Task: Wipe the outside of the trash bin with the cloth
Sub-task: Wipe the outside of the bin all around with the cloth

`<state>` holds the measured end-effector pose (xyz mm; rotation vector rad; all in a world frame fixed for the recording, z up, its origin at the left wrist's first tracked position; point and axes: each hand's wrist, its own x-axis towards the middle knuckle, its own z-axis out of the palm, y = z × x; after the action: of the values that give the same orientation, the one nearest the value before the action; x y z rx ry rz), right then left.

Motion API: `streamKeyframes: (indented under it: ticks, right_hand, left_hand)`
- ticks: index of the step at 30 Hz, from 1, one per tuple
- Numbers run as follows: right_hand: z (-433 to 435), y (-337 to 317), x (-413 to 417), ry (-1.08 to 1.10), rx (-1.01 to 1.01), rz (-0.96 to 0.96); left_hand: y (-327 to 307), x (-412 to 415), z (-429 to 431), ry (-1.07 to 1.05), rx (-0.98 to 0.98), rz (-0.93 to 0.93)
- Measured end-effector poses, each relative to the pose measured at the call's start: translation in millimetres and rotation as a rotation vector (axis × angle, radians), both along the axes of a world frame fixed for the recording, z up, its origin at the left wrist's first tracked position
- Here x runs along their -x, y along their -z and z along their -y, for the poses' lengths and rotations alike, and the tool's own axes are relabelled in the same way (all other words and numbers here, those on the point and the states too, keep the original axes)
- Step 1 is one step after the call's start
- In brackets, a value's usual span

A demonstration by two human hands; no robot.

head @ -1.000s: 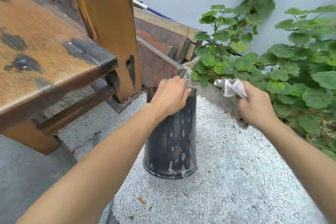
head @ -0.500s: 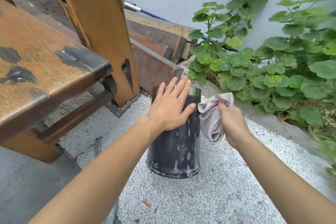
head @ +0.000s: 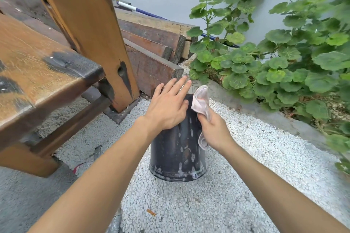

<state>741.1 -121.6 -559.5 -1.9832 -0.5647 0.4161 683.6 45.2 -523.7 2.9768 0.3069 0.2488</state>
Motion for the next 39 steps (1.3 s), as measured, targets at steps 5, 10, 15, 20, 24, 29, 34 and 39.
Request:
streamKeyframes:
  ticks: [5,10,15,20,24,29,34,39]
  right_hand:
    - [16,10,22,-0.179,-0.061,0.036]
    - [36,37,49,-0.278,0.054,0.074]
    - [58,56,80,-0.373,0.126,0.110]
    - [78,55,91,-0.392,0.121,-0.017]
    - [66,26,75,-0.041,0.082,-0.362]
    - [31,-13,21,0.253,-0.211,-0.552]
    - [-11,-32,-2,0.098,-0.131,0.003]
    - [-37,-19,5,-0.307,0.108,0.411]
  left_hand:
    - [1,-4,-2,-0.019,-0.002,0.004]
    - [0,-14,-10,-0.041,0.039,-0.001]
    - [-1,-16,-23,-0.037,0.069,0.013]
    - [-3,-17,-27,-0.036,0.151,0.008]
    - [-7,-18,-29,-0.027,0.233,0.005]
    - [-17,-12,-26,-0.007,0.362,0.012]
    - [-24,-2,-36,-0.093,0.726,0.032]
    - [-27,-2,-34,-0.101,0.940,0.042]
